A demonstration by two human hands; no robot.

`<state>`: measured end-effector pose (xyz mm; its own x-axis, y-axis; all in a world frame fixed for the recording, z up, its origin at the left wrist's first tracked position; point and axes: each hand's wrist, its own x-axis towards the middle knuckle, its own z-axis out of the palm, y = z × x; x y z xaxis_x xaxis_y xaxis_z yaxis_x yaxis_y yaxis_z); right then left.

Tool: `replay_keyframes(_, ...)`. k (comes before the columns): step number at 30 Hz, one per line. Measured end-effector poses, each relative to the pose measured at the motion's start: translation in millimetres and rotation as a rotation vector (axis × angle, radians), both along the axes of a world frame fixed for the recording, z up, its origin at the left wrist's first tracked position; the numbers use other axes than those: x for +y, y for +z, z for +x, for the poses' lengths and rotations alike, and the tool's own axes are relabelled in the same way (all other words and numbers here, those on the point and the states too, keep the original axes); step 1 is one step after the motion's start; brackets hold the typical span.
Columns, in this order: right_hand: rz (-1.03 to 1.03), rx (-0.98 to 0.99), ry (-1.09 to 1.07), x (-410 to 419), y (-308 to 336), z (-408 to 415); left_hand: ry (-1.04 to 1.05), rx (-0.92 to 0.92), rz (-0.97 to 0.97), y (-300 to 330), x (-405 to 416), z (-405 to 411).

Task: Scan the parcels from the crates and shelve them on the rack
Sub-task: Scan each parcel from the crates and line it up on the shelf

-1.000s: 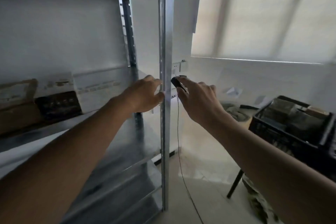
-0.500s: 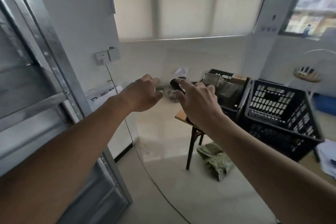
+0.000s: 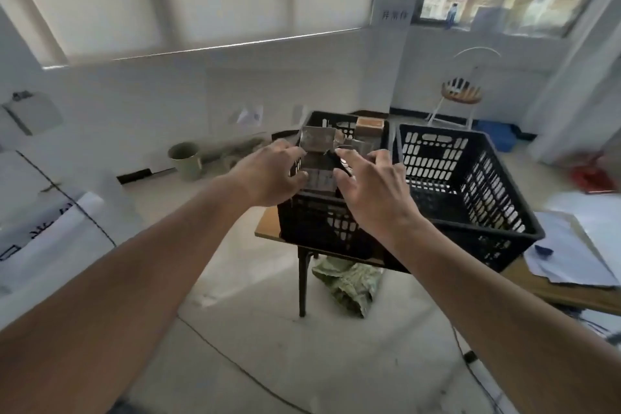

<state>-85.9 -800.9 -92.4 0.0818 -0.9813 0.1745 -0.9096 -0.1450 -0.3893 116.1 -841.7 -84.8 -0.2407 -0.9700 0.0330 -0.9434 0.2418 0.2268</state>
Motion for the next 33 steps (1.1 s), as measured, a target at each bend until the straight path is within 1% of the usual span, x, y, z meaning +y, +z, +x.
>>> replay_keyframes(4,0.050,0.006,-0.062,-39.7,-12.8,-7.9,-0.037,0.007,0.054,-14.3,-55.4,-12.7)
replay_keyframes(10,0.082,0.006,-0.085,-115.6,-37.8,-25.5,-0.051,-0.003,0.119,-34.7,-136.0,-28.3)
replay_keyframes(18,0.132,0.014,0.000,-238.0,-81.3,-60.9,0.085,0.008,0.229,-75.2,-243.2,-59.1)
replay_keyframes(24,0.181,0.010,0.090,-310.9,-102.8,-80.7,0.250,0.037,0.275,-94.4,-298.3,-75.4)
replay_keyframes(26,0.178,0.014,0.112,-327.3,-105.5,-83.7,0.342,0.091,0.290,-102.5,-313.0,-76.6)
replay_keyframes(30,0.191,0.018,0.152,-352.2,-111.2,-88.6,0.623,0.324,0.337,-116.0,-342.6,-80.1)
replay_keyframes(33,0.207,0.024,0.144,-366.7,-114.9,-93.2,0.764,0.466,0.368,-129.3,-365.1,-80.6)
